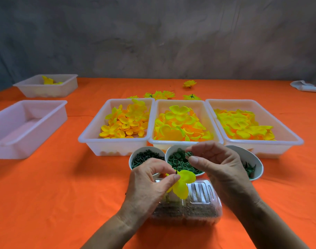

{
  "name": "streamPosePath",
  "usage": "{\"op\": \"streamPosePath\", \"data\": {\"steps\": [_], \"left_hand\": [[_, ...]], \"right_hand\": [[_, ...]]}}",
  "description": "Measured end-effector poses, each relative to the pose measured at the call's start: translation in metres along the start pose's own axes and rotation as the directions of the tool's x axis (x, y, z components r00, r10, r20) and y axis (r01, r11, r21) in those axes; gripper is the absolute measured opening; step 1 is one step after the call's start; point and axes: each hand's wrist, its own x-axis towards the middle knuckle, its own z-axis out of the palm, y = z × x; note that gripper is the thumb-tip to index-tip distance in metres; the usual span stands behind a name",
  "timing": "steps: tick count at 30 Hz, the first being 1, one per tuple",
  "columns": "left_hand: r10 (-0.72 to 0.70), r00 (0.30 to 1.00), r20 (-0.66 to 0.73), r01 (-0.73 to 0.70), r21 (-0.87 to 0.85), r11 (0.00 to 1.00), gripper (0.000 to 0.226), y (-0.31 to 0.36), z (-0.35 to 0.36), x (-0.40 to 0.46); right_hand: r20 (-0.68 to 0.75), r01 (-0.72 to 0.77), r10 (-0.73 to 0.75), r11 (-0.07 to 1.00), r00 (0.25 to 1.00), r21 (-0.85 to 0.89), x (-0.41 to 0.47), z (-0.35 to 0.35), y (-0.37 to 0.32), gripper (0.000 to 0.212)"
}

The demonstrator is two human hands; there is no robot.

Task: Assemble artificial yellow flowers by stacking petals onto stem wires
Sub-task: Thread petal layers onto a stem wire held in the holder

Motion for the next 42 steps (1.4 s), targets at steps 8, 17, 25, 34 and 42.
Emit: {"op": "streamPosePath", "data": {"steps": [8, 17, 25, 34, 42], "left_hand": [[0.009, 1.000, -0.007, -0.009, -0.017, 1.000, 0.012, 0.001, -0.001, 0.000], [0.022, 1.000, -0.010, -0.023, -0.012, 1.000, 0.019, -0.004, 0.002, -0.002], [0.036, 0.999, -0.006, -0.036, -0.015, 0.999, 0.012, 0.000, 0.002, -0.002], [0.003, 1.000, -0.015, -0.003, -0.015, 1.000, 0.022, 0.002, 0.001, -0.003], [0.054, 0.996, -0.073, -0.062, -0.114, 0.992, 0.015, 0.014, -0.003, -0.007]], "right_hand": [[0.017, -0.051, 0.050, 0.998, 0.999, 0.029, 0.000, 0.004, -0.001, 0.027], [0.007, -0.059, 0.059, 0.997, 0.998, 0.045, 0.002, 0.006, 0.002, 0.019], [0.038, 0.009, -0.008, 1.000, 0.999, -0.024, 0.001, 0.010, -0.002, 0.020], [0.109, 0.113, -0.088, 0.962, 0.990, -0.248, 0.003, 0.014, -0.002, 0.016], [0.117, 0.140, -0.107, 0.938, 0.987, -0.319, 0.003, 0.014, -0.005, 0.015]]}}
